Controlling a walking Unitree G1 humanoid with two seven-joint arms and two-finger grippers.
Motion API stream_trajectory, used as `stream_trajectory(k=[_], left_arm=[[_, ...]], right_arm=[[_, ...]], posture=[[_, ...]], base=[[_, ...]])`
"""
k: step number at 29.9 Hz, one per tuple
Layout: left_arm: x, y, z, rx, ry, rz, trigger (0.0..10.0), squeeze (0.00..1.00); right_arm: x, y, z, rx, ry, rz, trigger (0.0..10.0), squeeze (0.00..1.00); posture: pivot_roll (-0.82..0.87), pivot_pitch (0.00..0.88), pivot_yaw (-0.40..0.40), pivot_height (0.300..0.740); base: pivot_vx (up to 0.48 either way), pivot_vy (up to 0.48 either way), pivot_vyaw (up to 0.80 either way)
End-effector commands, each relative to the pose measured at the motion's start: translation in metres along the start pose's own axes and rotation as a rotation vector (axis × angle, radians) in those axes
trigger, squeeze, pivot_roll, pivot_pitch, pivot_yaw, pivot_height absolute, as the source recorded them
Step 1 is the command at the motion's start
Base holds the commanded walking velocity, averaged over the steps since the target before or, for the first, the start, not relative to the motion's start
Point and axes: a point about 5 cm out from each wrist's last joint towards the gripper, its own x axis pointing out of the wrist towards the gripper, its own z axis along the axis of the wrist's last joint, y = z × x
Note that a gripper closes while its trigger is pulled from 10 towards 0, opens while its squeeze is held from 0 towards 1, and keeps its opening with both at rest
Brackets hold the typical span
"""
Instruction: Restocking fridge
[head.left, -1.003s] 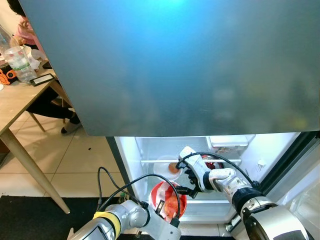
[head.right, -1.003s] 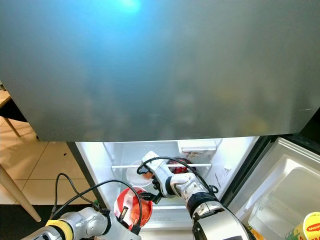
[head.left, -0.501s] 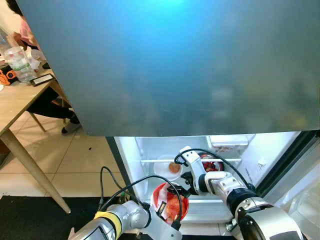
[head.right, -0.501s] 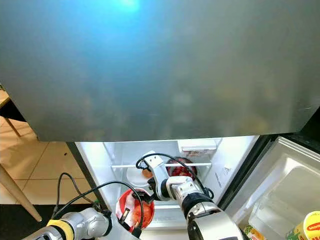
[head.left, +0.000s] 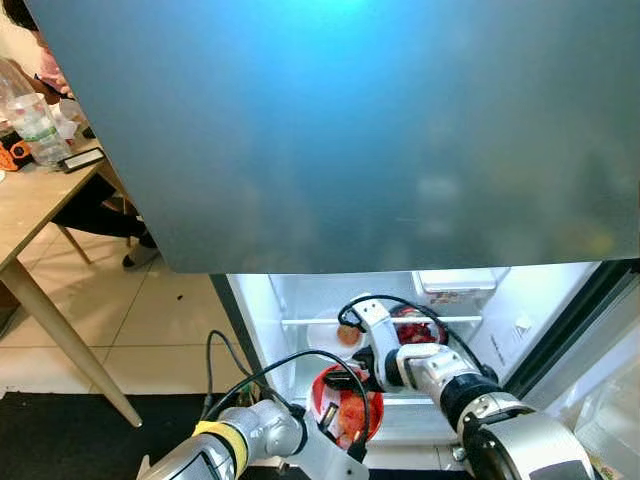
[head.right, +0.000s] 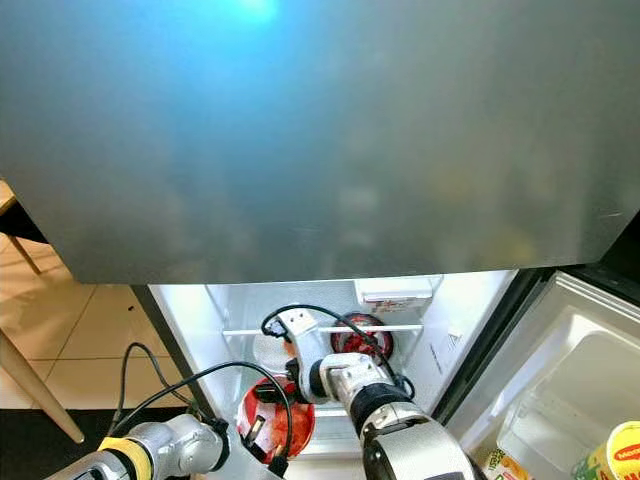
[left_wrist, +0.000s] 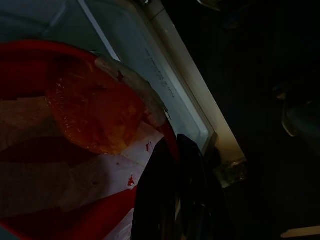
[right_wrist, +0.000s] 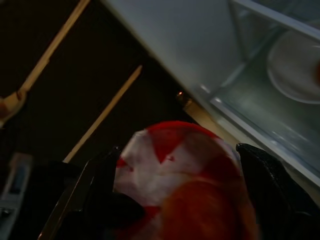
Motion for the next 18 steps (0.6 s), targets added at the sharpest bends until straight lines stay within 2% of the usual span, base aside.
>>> stream_trajectory(k=[1,3,10,14,18], left_arm=[[0.000,0.010,0.004,0.043,-0.016,0.025,10.0,0.00],[0.000,0.012,0.005,0.047,-0.020,0.027,10.0,0.00],[0.000,0.014,0.006,0.053,-0.024,0.033,10.0,0.00],[0.000,0.015,0.008,0.058,-0.027,0.034,10.0,0.00],[0.001,0.015,0.009,0.065,-0.028,0.034,10.0,0.00]], right_arm=[[0.001,-0.002,-0.002,-0.057,0.030,-0.051,10.0,0.00],[0.002,-0.004,-0.006,-0.103,0.059,-0.095,10.0,0.00],[0.001,-0.007,-0.003,-0.131,0.054,-0.158,10.0,0.00],[-0.004,-0.018,-0.010,-0.221,0.117,-0.255,10.0,0.00],[-0.005,-0.022,-0.015,-0.246,0.151,-0.276,10.0,0.00]], posture=[[-0.05,0.033,0.038,0.695],[-0.04,0.037,0.035,0.695],[-0.04,0.037,0.035,0.695],[-0.04,0.038,0.033,0.695],[-0.04,0.038,0.031,0.695]], base=[[0.000,0.000,0.00],[0.000,0.000,0.00],[0.000,0.000,0.00],[0.000,0.000,0.00],[0.000,0.000,0.00]])
